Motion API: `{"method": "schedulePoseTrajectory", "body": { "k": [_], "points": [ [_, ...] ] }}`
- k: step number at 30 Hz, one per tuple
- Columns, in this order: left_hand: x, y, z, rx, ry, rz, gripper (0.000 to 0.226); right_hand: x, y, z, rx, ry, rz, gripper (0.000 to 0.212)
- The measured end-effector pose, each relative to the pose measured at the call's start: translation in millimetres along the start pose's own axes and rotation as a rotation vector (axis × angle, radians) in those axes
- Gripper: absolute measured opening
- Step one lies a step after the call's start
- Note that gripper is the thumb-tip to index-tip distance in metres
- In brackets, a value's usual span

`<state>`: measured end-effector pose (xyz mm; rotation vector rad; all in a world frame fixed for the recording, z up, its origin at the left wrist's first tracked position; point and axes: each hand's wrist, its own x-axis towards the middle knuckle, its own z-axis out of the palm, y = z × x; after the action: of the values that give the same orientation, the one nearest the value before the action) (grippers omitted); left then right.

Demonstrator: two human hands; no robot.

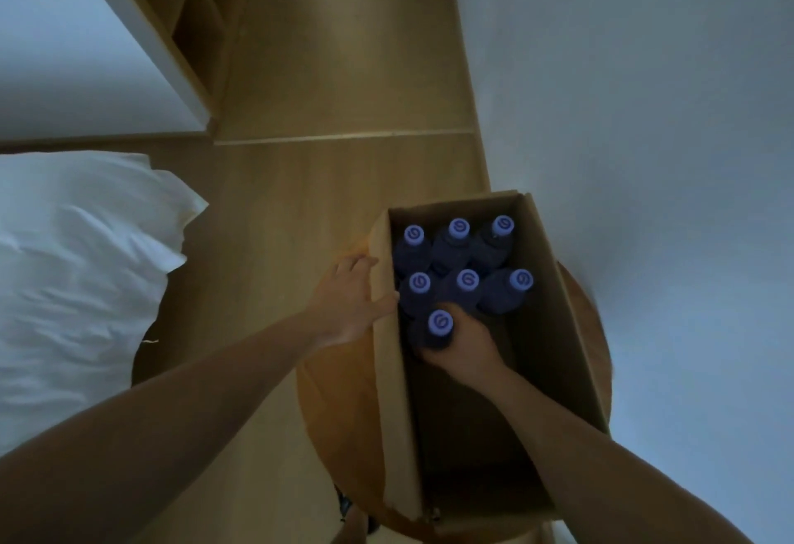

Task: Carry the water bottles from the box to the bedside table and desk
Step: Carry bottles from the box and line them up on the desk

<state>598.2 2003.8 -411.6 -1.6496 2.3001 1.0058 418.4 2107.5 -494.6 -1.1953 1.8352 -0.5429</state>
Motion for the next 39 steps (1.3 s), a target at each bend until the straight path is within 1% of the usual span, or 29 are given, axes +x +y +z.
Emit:
{"method": "schedulePoseTrajectory", "body": {
  "k": [2, 5, 7, 10, 12, 13, 14, 15, 17, 18, 19, 21, 23, 25, 26, 28, 29, 31, 32, 33, 34, 35, 36, 37, 38, 39],
  "points": [
    [-1, 9, -11, -0.053, 0.038, 0.025, 0.075, -8, -12, -19, 0.084, 0.043, -0.034, 0.053],
    [-4, 23, -27, -0.153, 0.075, 0.032, 0.072, -12, -33, -49, 0.294, 0.124, -0.042, 0.055],
    [-9, 34, -38, -0.214, 0.084, 0.064, 0.068, -16, -55, -71, 0.425, 0.182, -0.092, 0.052],
    [-13, 45, -47, -0.357, 0.037, 0.091, 0.062, -24, -91, -104, 0.543, 0.212, -0.156, 0.029],
    [-15, 51, -51, -0.509, 0.007, 0.103, 0.068, -25, -107, -119, 0.547, 0.222, -0.165, 0.01],
    [-15, 55, -53, -0.597, -0.006, 0.104, 0.076, -24, -111, -125, 0.531, 0.236, -0.163, 0.011],
    [-15, 57, -56, -0.677, -0.024, 0.111, 0.08, -25, -116, -129, 0.515, 0.249, -0.161, 0.012],
    [-17, 60, -59, -0.733, -0.065, 0.105, 0.07, -25, -122, -133, 0.517, 0.255, -0.172, 0.013],
    [-21, 66, -62, -0.813, -0.198, 0.125, 0.034, -29, -135, -140, 0.559, 0.238, -0.214, 0.018],
    [-22, 68, -60, -0.838, -0.266, 0.133, 0.029, -31, -141, -143, 0.583, 0.217, -0.242, 0.022],
    [-24, 71, -60, -0.861, -0.342, 0.141, 0.031, -31, -144, -145, 0.587, 0.187, -0.274, 0.028],
    [-25, 74, -55, -0.918, -0.454, 0.185, 0.051, -27, -146, -148, 0.534, 0.158, -0.336, 0.039],
    [-25, 79, -52, -0.948, -0.498, 0.192, 0.065, -22, -145, -147, 0.519, 0.115, -0.356, 0.04],
    [-23, 80, -51, -0.966, -0.453, 0.169, 0.067, -16, -146, -148, 0.512, 0.056, -0.354, 0.037],
    [-21, 80, -48, -0.983, -0.441, 0.168, 0.067, -14, -147, -147, 0.515, 0.025, -0.35, 0.031],
    [-18, 76, -45, -1.004, -0.434, 0.173, 0.059, -8, -145, -146, 0.561, -0.029, -0.317, 0.021],
    [-18, 74, -42, -1.009, -0.431, 0.169, 0.052, -3, -139, -144, 0.617, -0.044, -0.275, 0.024],
    [-20, 70, -38, -1.016, -0.42, 0.153, 0.036, 9, -123, -139, 0.721, 0.0, -0.152, 0.036],
    [-20, 68, -35, -1.013, -0.417, 0.154, 0.029, 13, -114, -135, 0.758, 0.052, -0.077, 0.038],
    [-22, 66, -34, -1.002, -0.414, 0.154, 0.027, 18, -101, -130, 0.748, 0.122, 0.004, 0.036],
    [-22, 63, -33, -0.993, -0.403, 0.155, 0.031, 23, -89, -126, 0.667, 0.197, 0.094, 0.035],
    [-23, 61, -32, -0.977, -0.39, 0.146, 0.037, 25, -76, -124, 0.435, 0.249, 0.157, 0.036],
    [-21, 59, -30, -0.968, -0.382, 0.133, 0.04, 27, -61, -122, 0.075, 0.248, 0.136, 0.04],
    [-18, 56, -28, -0.969, -0.371, 0.116, 0.037, 27, -47, -119, -0.243, 0.183, 0.109, 0.043],
    [-15, 54, -25, -0.973, -0.366, 0.107, 0.03, 27, -37, -116, -0.46, 0.116, 0.093, 0.045],
    [-13, 53, -24, -0.979, -0.358, 0.096, 0.024, 28, -27, -112, -0.572, 0.048, 0.115, 0.049]
  ]
}}
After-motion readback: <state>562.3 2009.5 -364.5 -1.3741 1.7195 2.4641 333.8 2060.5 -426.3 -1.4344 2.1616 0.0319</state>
